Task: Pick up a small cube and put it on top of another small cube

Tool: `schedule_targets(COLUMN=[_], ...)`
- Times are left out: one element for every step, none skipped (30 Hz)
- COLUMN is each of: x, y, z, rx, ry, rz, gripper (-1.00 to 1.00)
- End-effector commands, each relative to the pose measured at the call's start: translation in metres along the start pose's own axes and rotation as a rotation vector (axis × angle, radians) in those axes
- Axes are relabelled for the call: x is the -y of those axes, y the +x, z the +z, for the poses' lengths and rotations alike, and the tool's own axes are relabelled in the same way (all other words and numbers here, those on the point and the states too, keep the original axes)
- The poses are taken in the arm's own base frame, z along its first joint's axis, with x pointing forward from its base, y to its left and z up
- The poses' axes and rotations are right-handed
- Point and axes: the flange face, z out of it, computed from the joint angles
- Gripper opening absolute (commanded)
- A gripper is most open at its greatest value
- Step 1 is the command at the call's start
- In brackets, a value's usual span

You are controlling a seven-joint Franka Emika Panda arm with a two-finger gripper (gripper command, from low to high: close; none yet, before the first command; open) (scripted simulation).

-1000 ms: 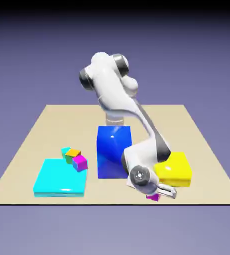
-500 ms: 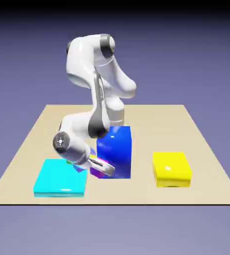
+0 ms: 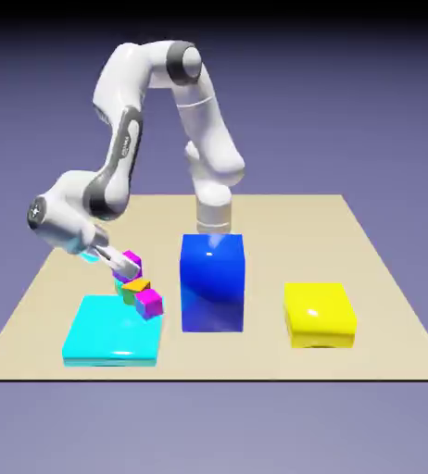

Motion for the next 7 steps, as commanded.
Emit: schedule_targets(x=[0.001, 0.001, 0.002, 0.002, 0.002, 0.003, 0.003], y=[0.001, 0.001, 0.001, 0.001, 0.000, 0.000, -0.001], z=[0.004, 0.008, 0.011, 0.014, 0.016, 0.019, 0.020], rx=[-0.002, -0.002, -0.002, -0.002, -0.003, -0.003, -0.005], ry=[-0.002, -0.001, 0.001, 0.003, 0.007, 0.012, 0.018], rz=[0.000, -0.001, -0.003, -0.004, -0.006, -0.009, -0.012], gripper=[-1.00, -1.00, -1.00, -1.00, -1.00, -1.00, -1.00])
